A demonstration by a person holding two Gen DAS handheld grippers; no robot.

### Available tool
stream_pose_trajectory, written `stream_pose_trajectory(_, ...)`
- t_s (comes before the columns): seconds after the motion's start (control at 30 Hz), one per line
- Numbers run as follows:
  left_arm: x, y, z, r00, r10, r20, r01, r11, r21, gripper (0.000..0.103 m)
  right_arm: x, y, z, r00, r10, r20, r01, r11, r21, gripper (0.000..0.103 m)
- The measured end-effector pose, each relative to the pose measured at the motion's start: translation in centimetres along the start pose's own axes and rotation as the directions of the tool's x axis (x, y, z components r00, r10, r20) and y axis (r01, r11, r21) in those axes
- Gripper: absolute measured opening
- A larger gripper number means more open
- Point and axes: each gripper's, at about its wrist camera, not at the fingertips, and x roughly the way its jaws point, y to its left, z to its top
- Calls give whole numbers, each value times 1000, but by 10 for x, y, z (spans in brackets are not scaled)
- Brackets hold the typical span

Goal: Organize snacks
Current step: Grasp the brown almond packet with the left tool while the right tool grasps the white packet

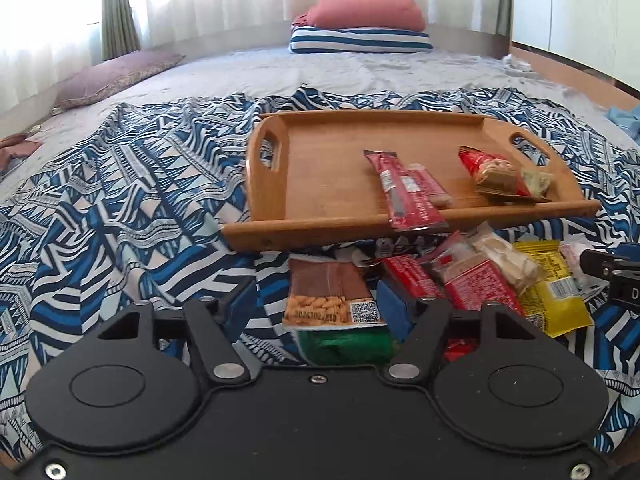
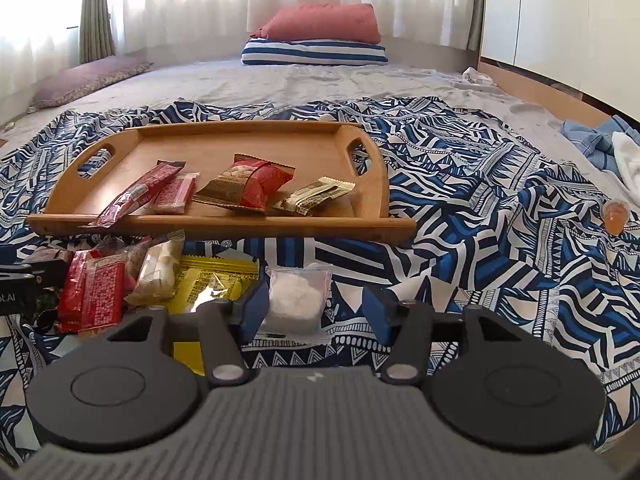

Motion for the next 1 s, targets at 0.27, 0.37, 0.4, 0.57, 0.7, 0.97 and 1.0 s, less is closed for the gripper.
stream_pose_trajectory(0.27,1,8,-1,1000,-4,7,4,1000,30,65,5,-6,0,1000,2,-12,-2,1000,30,68)
stream_pose_trajectory(0.37,8,4,1,999,-37,-14,38,999,39,65,7,-5,1,1000,13,-20,-13,999,38,68)
stream_pose_trajectory(0.4,11,4,2,998,-49,-27,50,998,25,61,8,-5,2,1000,18,-20,-17,999,41,68)
stream_pose_trajectory(0.57,15,11,6,993,-96,-64,92,993,-71,49,10,-1,3,999,40,-26,-39,999,27,67)
stream_pose_trajectory(0.7,2,8,7,996,-82,-34,81,996,-32,47,9,1,3,999,44,-33,-43,999,14,36)
stream_pose_trajectory(0.97,-5,2,15,994,-100,-32,101,995,24,8,-4,0,8,998,58,-2,-58,998,3,35)
stream_pose_trajectory(1.0,-3,1,14,993,-105,-46,107,994,30,11,-5,0,9,998,59,3,-59,998,2,35)
